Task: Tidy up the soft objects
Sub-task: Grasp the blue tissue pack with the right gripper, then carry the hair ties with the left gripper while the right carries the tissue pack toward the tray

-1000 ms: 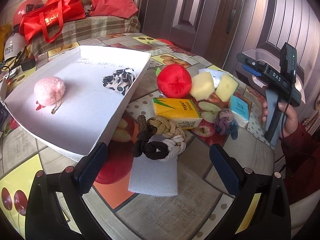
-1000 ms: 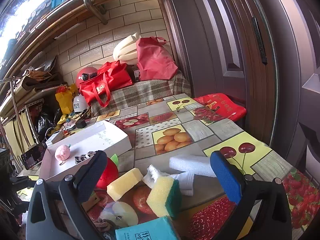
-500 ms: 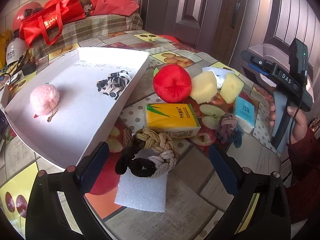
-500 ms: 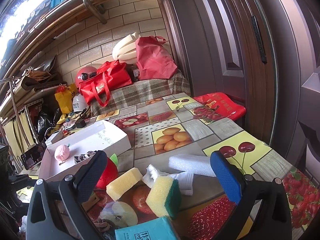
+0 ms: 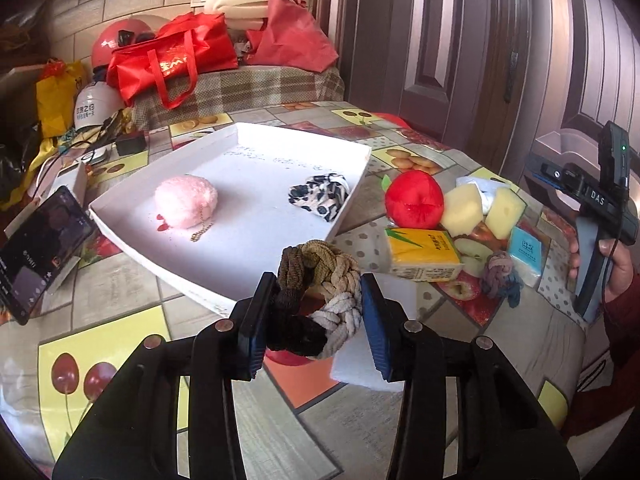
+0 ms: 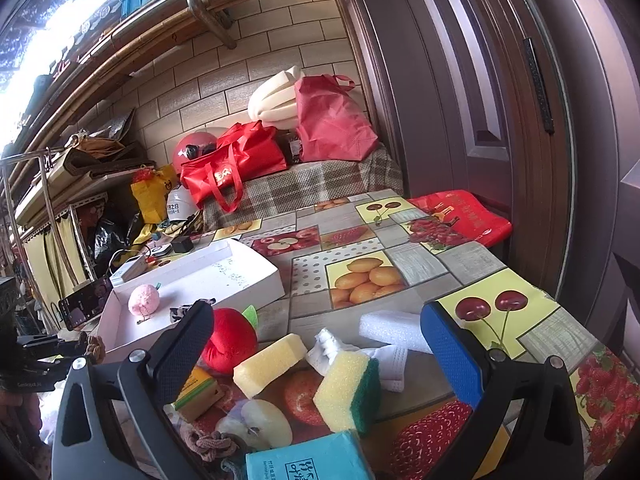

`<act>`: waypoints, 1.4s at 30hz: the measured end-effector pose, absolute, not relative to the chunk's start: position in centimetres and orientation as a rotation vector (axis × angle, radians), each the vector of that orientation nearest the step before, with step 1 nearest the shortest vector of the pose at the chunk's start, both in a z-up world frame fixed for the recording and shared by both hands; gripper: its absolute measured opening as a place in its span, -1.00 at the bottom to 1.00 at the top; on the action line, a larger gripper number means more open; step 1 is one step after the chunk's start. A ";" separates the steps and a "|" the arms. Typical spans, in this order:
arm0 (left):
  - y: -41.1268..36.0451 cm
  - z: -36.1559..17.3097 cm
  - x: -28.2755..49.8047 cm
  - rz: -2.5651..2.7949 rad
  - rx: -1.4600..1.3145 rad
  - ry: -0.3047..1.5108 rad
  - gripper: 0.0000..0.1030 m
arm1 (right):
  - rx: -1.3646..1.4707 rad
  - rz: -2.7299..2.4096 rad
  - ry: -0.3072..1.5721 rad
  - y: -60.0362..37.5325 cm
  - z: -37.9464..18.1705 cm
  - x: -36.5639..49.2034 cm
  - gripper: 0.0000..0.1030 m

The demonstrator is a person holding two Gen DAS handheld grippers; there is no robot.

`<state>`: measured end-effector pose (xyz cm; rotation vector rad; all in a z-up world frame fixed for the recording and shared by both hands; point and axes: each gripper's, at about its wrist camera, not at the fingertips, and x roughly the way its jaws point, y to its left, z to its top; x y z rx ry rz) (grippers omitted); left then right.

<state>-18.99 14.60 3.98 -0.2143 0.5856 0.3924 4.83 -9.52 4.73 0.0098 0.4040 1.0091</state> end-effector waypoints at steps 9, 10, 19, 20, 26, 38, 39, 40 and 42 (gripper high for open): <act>17.7 4.2 -22.8 0.559 -0.339 0.399 -0.20 | -0.293 1.067 0.683 -9.8 0.9 4.0 1.00; 17.5 4.2 -22.7 0.557 -0.329 0.399 -0.20 | -0.296 1.080 0.680 -9.7 0.8 3.7 1.00; 16.2 4.3 -22.1 0.554 -0.231 0.418 -0.20 | -0.446 1.088 0.695 -7.3 -0.3 2.5 0.97; 16.2 4.3 -22.1 0.554 -0.233 0.416 -0.20 | -0.451 1.094 0.704 -7.2 -0.4 2.6 0.83; 16.3 4.3 -22.0 0.554 -0.239 0.413 -0.20 | -0.468 1.098 0.729 -7.6 -0.8 2.9 0.43; 15.6 5.1 -23.6 0.623 -0.191 0.313 -0.19 | 0.008 1.050 0.194 -11.2 7.8 0.4 0.42; 15.3 5.3 -23.7 0.629 -0.180 0.302 -0.19 | 0.005 1.035 0.190 -10.8 7.4 0.5 0.42; 15.2 5.3 -23.8 0.636 -0.173 0.295 -0.19 | -0.002 1.020 0.196 -10.2 6.9 0.6 0.42; 15.1 5.4 -23.9 0.644 -0.169 0.292 -0.19 | -0.003 1.010 0.231 -9.4 5.7 1.0 0.42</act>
